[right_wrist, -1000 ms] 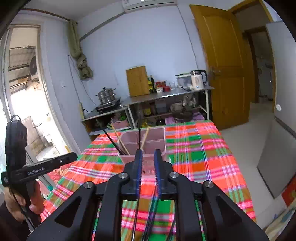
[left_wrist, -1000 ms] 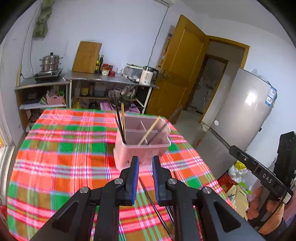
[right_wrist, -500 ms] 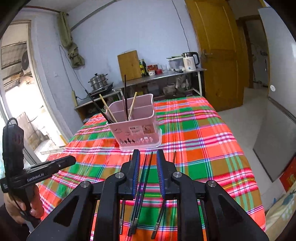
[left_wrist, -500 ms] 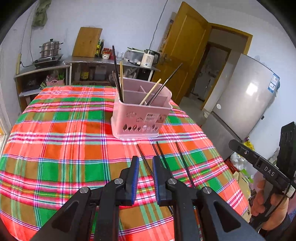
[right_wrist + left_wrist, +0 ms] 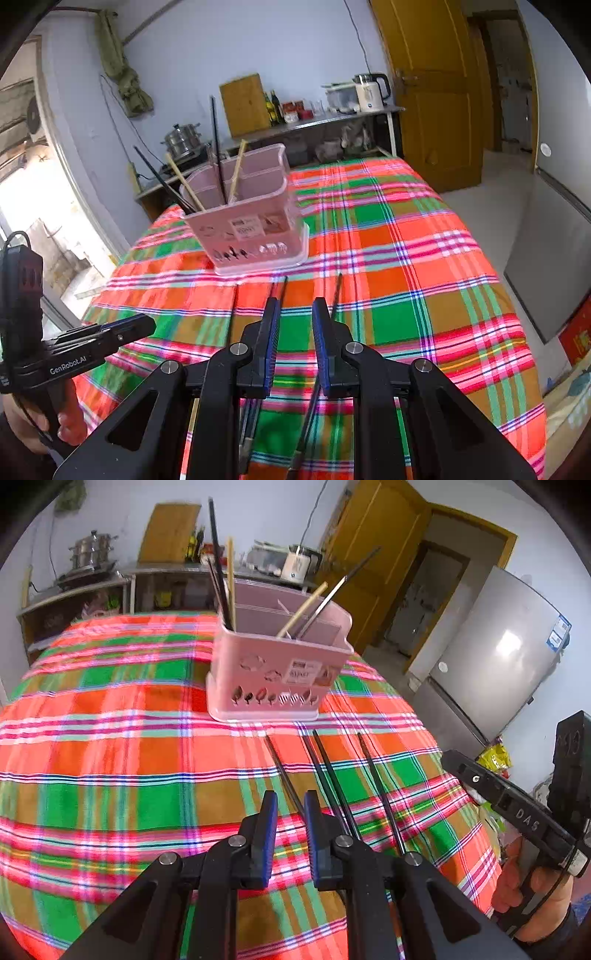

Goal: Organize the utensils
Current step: 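Move both tools back down to the remaining black chopsticks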

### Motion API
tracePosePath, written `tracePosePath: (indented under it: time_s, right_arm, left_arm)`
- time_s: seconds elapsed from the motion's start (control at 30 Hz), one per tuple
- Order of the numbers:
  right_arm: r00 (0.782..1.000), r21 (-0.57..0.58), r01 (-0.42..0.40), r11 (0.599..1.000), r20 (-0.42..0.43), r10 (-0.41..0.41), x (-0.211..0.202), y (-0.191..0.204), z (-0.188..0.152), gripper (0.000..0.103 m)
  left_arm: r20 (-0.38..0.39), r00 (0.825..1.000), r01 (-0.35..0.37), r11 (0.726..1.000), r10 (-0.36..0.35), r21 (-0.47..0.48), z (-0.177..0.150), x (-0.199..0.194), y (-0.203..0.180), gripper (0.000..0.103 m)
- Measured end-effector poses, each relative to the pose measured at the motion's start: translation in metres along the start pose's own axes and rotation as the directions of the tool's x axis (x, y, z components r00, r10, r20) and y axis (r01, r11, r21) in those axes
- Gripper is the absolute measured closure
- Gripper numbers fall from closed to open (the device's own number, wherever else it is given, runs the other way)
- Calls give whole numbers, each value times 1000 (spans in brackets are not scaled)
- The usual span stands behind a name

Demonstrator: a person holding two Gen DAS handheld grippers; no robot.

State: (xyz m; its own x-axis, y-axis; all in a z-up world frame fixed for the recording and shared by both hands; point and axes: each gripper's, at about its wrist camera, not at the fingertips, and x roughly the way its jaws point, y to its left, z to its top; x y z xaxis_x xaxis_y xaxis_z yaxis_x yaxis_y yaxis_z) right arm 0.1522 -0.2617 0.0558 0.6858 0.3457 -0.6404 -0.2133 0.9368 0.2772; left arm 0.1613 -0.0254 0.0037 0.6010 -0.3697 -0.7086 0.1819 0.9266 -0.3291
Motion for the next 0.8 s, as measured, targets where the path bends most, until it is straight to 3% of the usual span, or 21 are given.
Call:
tracePosePath:
  time_s: [0.43,0.63,0.8]
  right_arm:
    - [989,5,43,999,-145,-42,67,-17,-1,85]
    - [978,-11,62,998,-198,-63,89,-17,-2,85]
    - [970,-11,76,997,-229,-76,102,-19,-3,85]
  left_arm:
    - [-133,991,-11,996,-1,-87,15,81,7,89]
    - [-175,984,-41,994,23,-98,13,101,8,89]
    - [-166,986,-49,995,34,-87,17,104,7,89]
